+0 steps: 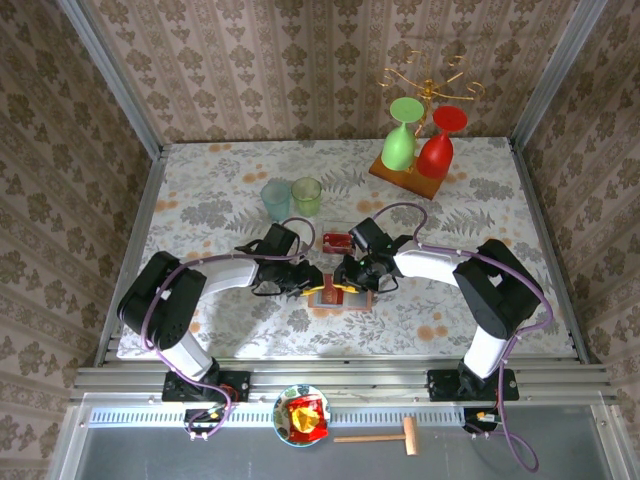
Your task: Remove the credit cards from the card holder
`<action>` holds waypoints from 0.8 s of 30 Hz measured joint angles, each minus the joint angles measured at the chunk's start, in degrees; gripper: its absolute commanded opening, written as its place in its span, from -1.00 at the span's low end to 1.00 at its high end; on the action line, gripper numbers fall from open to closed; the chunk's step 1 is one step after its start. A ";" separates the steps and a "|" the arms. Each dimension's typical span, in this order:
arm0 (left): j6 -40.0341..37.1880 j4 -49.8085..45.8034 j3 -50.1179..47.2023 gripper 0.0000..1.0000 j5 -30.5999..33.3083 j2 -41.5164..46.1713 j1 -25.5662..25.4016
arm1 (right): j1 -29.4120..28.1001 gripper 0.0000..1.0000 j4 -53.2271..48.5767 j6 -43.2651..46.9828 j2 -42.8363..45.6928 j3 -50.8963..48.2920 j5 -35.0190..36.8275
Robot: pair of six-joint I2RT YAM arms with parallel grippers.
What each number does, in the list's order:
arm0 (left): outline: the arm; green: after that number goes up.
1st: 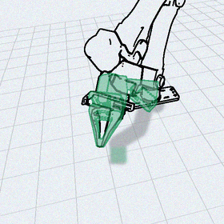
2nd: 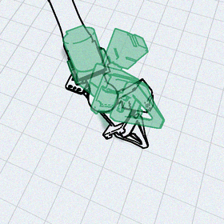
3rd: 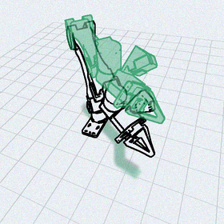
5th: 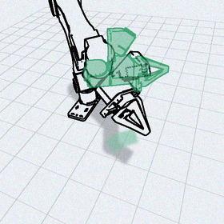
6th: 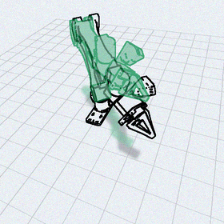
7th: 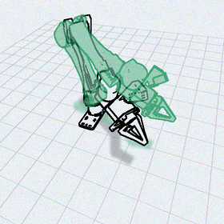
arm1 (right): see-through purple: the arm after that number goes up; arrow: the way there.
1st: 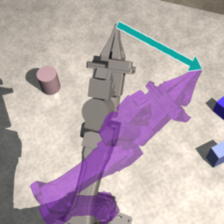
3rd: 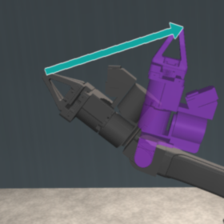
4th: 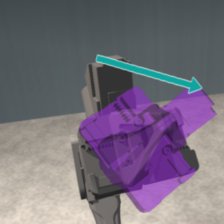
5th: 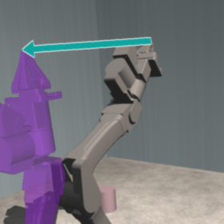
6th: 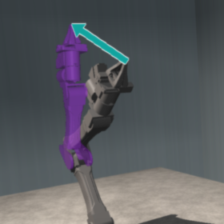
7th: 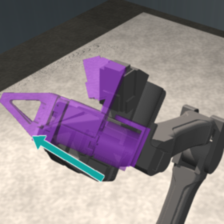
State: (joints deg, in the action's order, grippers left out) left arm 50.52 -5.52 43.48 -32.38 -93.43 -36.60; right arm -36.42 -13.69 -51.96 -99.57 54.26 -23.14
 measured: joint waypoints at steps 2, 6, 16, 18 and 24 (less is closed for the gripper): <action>0.00 0.02 -0.02 -0.47 0.00 0.00 0.00 | 0.00 -0.45 -0.42 0.46 -0.31 0.00 0.02; 0.00 0.04 -0.15 -0.47 0.00 0.00 0.00 | 0.00 -0.44 -1.40 1.03 -0.87 0.00 0.02; 0.00 0.04 -0.24 -0.46 0.00 0.00 0.00 | -0.02 -0.44 -4.35 2.43 -0.90 1.01 1.09; 0.00 0.04 -0.24 -0.46 0.00 0.00 0.00 | 0.00 -0.44 -4.90 2.60 -0.90 1.40 1.60; 0.00 0.02 -0.24 -0.46 0.00 -0.28 0.00 | 0.00 -0.44 -4.83 2.49 -0.76 1.62 1.70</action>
State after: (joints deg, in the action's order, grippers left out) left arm 50.52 -5.50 43.24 -32.38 -93.71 -36.60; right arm -36.42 -18.52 -49.47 -100.33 55.88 -21.43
